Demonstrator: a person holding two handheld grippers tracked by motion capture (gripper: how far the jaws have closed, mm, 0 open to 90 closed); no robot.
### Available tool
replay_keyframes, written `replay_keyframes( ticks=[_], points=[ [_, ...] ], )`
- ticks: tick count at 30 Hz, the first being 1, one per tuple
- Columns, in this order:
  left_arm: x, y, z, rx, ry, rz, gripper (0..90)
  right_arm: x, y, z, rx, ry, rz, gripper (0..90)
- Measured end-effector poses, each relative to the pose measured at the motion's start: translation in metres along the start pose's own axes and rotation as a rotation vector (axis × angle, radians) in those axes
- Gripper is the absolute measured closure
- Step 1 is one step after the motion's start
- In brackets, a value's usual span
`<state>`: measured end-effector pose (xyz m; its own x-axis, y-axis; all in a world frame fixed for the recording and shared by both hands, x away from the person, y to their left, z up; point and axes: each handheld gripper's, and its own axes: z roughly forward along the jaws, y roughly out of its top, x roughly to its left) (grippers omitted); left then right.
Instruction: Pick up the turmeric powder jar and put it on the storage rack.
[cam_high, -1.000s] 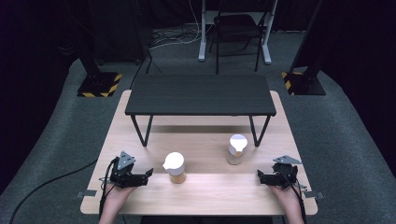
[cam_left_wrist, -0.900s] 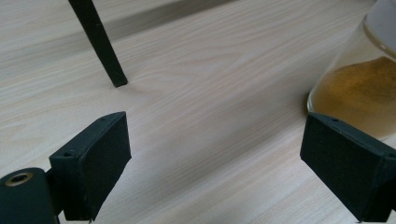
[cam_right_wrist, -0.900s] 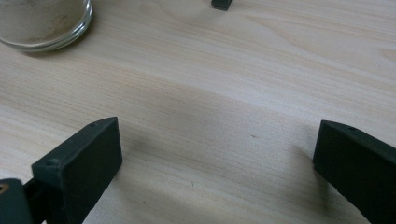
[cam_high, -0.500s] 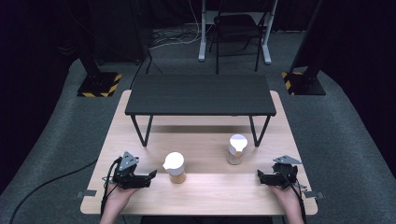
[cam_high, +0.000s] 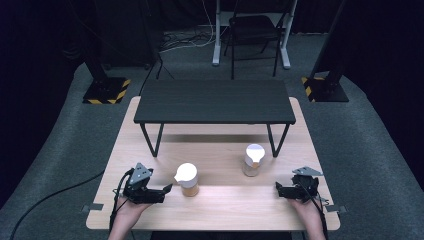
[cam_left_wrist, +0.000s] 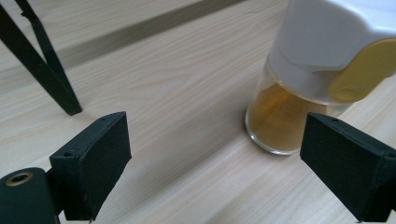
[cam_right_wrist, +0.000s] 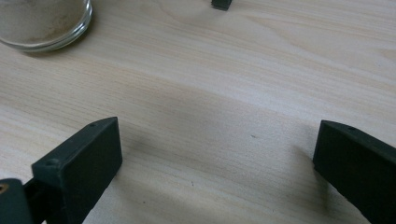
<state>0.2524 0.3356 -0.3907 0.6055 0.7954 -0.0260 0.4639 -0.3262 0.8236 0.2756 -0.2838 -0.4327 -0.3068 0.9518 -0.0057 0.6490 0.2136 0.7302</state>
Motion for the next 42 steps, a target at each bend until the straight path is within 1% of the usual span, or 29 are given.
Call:
replay_keyframes(
  ticks=[3,5,9,11,22,28,35,42],
  points=[
    [-0.001,0.001,0.000,0.000,-0.009,0.003,8.1,0.000,0.000,0.000,0.000,0.000,0.000,0.2],
    [0.000,0.001,0.000,-0.009,-0.029,-0.005,8.1,0.000,0.000,0.000,0.000,0.000,0.000,0.2],
    [-0.003,0.002,0.001,-0.012,-0.035,0.004,8.1,0.000,0.000,0.000,0.000,0.000,0.000,0.2],
    [-0.006,0.004,0.001,-0.011,-0.042,0.015,8.1,0.000,0.000,0.000,0.000,0.000,0.000,0.2],
    [-0.013,0.008,0.005,-0.010,-0.069,0.039,8.1,0.000,0.000,0.000,0.000,0.000,0.000,0.1],
    [-0.017,0.009,0.011,-0.009,-0.082,0.044,8.1,0.000,0.000,0.000,0.000,0.000,0.000,0.2],
    [-0.026,0.009,0.021,-0.010,-0.086,0.060,8.3,0.000,0.000,0.000,0.000,0.000,0.000,0.2],
    [-0.032,0.007,0.028,-0.025,-0.077,0.055,8.8,0.000,0.000,0.000,0.000,0.000,0.000,0.2]
  ],
)
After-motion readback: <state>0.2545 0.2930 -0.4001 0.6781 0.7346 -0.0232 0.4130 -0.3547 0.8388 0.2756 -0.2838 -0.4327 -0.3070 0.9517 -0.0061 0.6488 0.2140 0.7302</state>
